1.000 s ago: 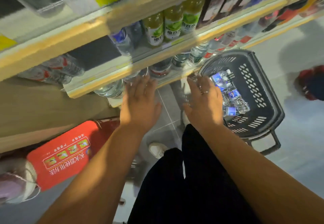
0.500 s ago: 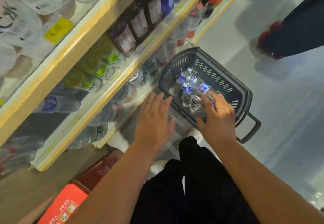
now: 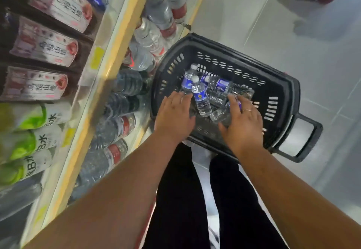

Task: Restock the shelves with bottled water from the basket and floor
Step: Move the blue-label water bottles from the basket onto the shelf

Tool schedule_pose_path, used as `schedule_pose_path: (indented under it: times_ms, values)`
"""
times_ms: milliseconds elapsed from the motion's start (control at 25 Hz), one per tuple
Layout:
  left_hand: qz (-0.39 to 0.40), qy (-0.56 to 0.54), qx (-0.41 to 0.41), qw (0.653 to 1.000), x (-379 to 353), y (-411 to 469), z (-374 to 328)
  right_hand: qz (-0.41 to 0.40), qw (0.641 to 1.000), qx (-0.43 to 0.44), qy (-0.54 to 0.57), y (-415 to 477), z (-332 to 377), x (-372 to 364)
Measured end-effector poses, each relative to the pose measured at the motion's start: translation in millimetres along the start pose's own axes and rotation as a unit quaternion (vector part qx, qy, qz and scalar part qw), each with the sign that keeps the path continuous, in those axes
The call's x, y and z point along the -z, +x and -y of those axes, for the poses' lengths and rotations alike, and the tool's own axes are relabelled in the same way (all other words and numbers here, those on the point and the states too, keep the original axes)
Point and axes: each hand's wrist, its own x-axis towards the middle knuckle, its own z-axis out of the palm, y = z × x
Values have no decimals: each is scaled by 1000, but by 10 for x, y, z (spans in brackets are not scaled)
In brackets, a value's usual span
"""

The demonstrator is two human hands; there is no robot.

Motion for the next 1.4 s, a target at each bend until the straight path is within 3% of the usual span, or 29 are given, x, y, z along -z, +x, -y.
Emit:
schedule_pose_path:
  times_ms: [280,480,720,1000,1160,1400]
  values:
    - [37,-49,22,998,-914,1350,450,37,993,-90,73,1131,13,-1091]
    - [43,-199,122,971,-1569,2179,677,83,983,-107,121,1768,-173,-1948]
    - [54,-220,154,962,-2184,2665,888,122,975,-73,172,2165,-333,-2625]
    - [16,-335,179,925,-2233,2717,932,45,973,-85,209,2141,-290,-2665]
    - [56,-352,140,924,-2013,2485,809,45,945,-136,293,1945,-251,-2403]
    - [106,-434,108,888,-1244,1907,402,32,893,-195,404,1409,-220,-1591]
